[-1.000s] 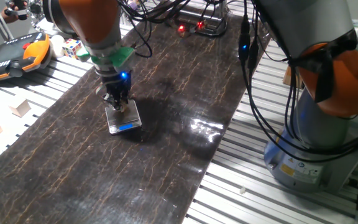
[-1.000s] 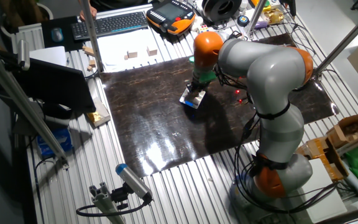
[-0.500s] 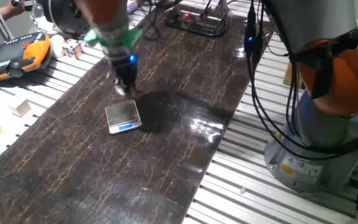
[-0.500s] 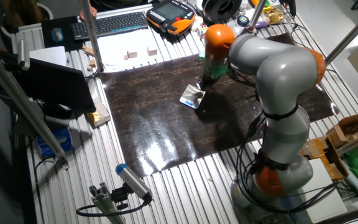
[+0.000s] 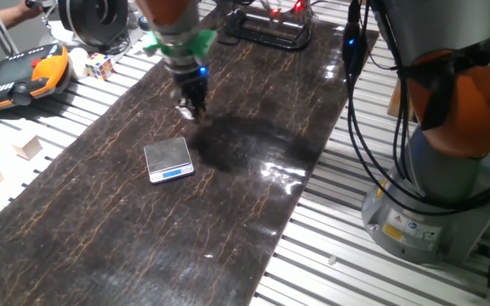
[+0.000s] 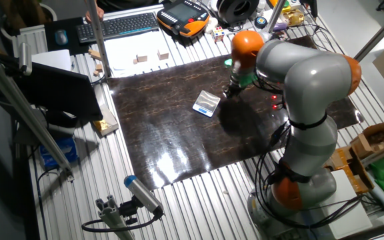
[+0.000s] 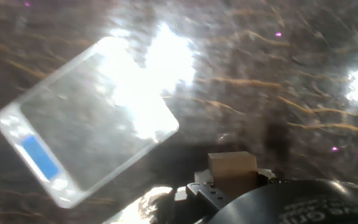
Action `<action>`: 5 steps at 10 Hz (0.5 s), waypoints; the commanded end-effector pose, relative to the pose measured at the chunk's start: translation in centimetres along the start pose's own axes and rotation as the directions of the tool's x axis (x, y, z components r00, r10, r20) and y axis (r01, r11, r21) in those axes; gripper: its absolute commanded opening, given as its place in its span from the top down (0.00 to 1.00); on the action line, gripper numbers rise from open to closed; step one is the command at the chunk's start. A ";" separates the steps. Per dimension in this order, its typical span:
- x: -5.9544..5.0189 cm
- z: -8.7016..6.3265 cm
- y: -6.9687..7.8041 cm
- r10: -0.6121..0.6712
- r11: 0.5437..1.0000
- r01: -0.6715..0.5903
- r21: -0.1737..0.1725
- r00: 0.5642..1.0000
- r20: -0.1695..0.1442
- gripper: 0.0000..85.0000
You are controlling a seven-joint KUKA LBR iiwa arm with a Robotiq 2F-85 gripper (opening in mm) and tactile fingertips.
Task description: Remove the object from the scale
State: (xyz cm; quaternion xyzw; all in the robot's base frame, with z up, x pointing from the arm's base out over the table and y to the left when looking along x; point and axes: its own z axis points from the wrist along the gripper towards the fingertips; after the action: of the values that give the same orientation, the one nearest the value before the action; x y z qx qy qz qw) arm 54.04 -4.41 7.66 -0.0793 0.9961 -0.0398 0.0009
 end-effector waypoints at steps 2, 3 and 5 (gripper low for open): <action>0.0 0.9 0.0 0.003 1.000 -0.003 0.002 1.000 0.003 0.99; -0.1 1.1 0.1 0.005 1.000 -0.005 0.000 1.000 0.005 0.99; -0.1 1.7 0.3 0.005 1.000 -0.005 -0.004 1.000 0.010 0.99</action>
State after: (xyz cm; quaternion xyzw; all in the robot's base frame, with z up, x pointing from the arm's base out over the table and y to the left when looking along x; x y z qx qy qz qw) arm 54.10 -4.17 5.88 -0.0772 0.9963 -0.0368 0.0060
